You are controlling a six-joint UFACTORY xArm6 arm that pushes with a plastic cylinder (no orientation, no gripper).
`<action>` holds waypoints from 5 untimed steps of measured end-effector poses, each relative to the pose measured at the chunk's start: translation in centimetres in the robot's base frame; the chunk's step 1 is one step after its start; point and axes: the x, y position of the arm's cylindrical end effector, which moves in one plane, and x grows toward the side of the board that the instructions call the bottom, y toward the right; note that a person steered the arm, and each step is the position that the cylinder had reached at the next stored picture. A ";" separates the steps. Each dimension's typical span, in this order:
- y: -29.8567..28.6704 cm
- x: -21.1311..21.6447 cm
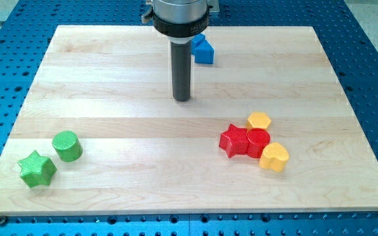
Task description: Push the blue triangle into the blue cube
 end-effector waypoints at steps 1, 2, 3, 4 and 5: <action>1.6 -1.5; 3.4 -1.6; 3.4 -1.6; 3.4 -1.6; 4.9 -2.1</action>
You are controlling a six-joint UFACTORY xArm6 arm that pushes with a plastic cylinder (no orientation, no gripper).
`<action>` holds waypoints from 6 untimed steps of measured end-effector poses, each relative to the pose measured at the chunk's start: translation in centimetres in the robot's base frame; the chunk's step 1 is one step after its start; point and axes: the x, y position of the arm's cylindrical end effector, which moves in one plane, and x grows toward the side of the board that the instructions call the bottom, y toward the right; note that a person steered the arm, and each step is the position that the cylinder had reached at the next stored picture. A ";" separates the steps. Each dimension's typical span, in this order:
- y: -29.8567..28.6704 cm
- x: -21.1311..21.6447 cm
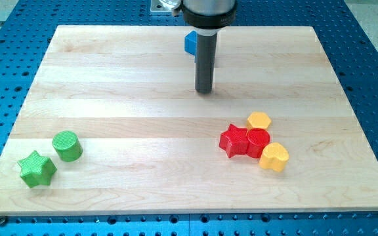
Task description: Push the blue triangle into the blue cube
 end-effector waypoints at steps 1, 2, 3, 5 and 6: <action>2.1 -0.3; 3.0 -5.0; 2.7 -7.6; 1.1 -8.5; 1.1 -9.3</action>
